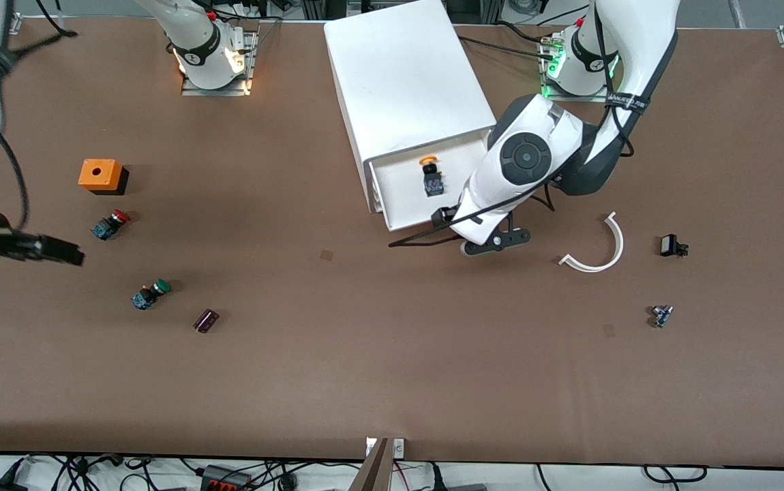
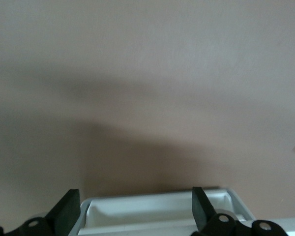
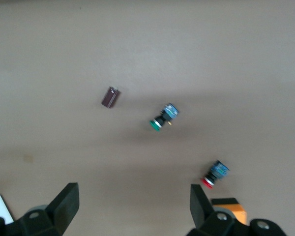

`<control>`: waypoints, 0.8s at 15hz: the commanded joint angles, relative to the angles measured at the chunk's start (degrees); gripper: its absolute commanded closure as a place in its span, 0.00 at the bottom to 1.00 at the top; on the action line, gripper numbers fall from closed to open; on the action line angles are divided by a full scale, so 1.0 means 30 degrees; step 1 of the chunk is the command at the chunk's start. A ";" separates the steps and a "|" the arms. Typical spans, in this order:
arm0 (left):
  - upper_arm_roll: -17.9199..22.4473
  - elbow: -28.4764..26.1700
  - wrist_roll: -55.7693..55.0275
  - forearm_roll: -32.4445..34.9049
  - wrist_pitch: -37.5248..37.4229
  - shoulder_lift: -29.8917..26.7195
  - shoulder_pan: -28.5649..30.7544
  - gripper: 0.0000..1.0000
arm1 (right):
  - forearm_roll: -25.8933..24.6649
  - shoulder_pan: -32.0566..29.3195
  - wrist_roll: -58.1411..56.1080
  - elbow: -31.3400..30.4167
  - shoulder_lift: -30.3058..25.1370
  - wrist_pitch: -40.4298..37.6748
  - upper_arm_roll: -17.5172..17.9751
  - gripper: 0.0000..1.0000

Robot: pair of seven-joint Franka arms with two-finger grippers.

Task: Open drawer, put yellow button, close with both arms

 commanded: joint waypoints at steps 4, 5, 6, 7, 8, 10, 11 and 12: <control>-0.1528 -0.0757 -0.1159 0.0274 -0.1605 -0.0727 -0.0109 0.00 | -0.0631 -0.0521 -0.1300 -0.3259 -0.2742 -0.0761 0.0316 0.00; -0.1878 -0.0873 -0.1654 0.0274 -0.1634 -0.0756 -0.0111 0.00 | -0.0631 -0.0521 -0.1271 -0.4164 -0.3384 -0.0529 0.0345 0.00; -0.2345 -0.0991 -0.2123 0.0274 -0.1634 -0.0756 -0.0024 0.00 | -0.0631 -0.0550 -0.1300 -0.5217 -0.4058 -0.0063 0.0346 0.00; -0.2785 -0.1166 -0.2592 0.0274 -0.1634 -0.0756 -0.0023 0.00 | -0.0660 -0.0522 -0.1300 -0.6359 -0.4761 0.0406 0.0317 0.00; -0.2963 -0.1255 -0.3148 0.0274 -0.1634 -0.0756 -0.0081 0.00 | -0.0660 -0.0550 -0.1329 -0.7472 -0.5435 0.1106 0.0345 0.00; -0.3257 -0.1518 -0.3329 0.0274 -0.1634 -0.0786 -0.0052 0.00 | -0.0718 -0.0521 -0.1358 -0.9264 -0.6463 0.2310 0.0345 0.00; -0.3403 -0.1519 -0.3387 0.0274 -0.1663 -0.0815 0.0035 0.00 | -0.0922 -0.0521 -0.1359 -0.9474 -0.6670 0.2402 0.0404 0.00; -0.3492 -0.1519 -0.3359 0.0274 -0.1693 -0.0844 0.0036 0.00 | -0.1040 -0.0521 -0.1359 -0.9447 -0.6701 0.2403 0.0462 0.00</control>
